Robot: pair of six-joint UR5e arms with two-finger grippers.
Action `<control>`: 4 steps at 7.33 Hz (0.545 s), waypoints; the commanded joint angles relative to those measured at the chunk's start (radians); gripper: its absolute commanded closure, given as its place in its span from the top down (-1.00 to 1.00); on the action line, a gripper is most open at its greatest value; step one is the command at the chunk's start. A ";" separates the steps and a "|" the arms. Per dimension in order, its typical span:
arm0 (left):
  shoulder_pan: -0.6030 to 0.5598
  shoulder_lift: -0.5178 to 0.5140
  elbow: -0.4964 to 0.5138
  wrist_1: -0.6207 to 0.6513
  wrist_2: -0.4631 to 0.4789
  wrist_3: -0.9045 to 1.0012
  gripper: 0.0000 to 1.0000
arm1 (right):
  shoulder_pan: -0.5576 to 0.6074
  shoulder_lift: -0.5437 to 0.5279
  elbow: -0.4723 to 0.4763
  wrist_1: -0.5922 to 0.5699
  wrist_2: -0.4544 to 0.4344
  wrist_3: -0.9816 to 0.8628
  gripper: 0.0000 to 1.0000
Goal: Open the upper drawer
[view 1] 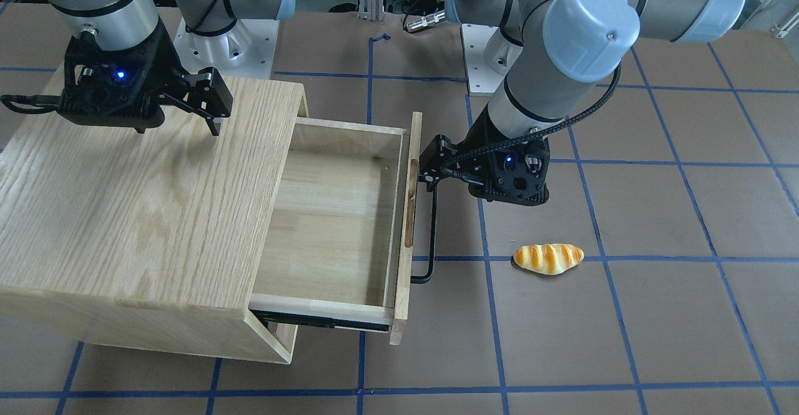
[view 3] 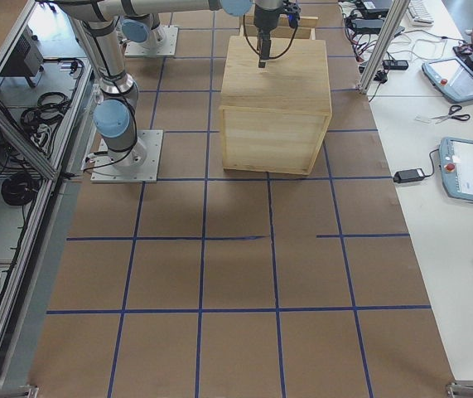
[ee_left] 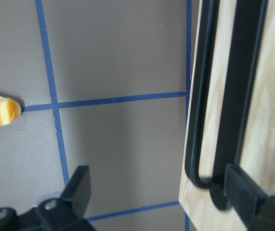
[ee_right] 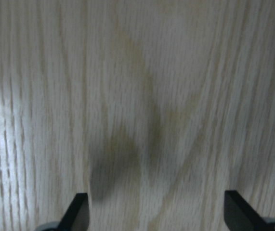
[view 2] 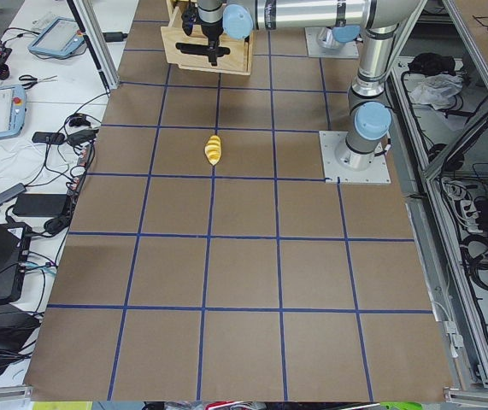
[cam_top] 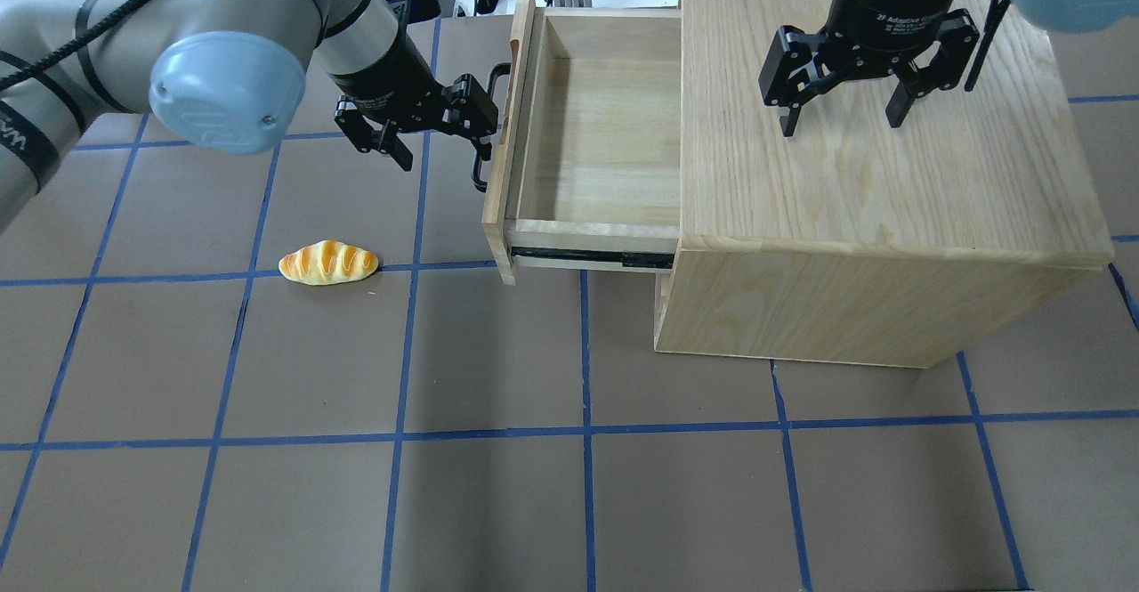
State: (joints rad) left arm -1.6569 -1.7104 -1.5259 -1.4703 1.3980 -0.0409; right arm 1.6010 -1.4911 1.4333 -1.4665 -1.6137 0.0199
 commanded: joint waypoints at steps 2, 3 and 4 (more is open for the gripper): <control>0.076 0.141 0.006 -0.143 0.162 0.143 1.00 | 0.000 0.000 -0.001 0.000 0.000 -0.001 1.00; 0.116 0.162 0.003 -0.146 0.161 0.144 1.00 | 0.000 0.000 -0.001 0.000 0.000 -0.001 1.00; 0.118 0.187 -0.005 -0.187 0.179 0.129 1.00 | 0.000 0.000 -0.001 0.000 0.000 0.000 1.00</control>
State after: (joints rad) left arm -1.5613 -1.5584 -1.5238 -1.6168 1.5574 0.0897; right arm 1.6014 -1.4910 1.4328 -1.4665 -1.6138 0.0189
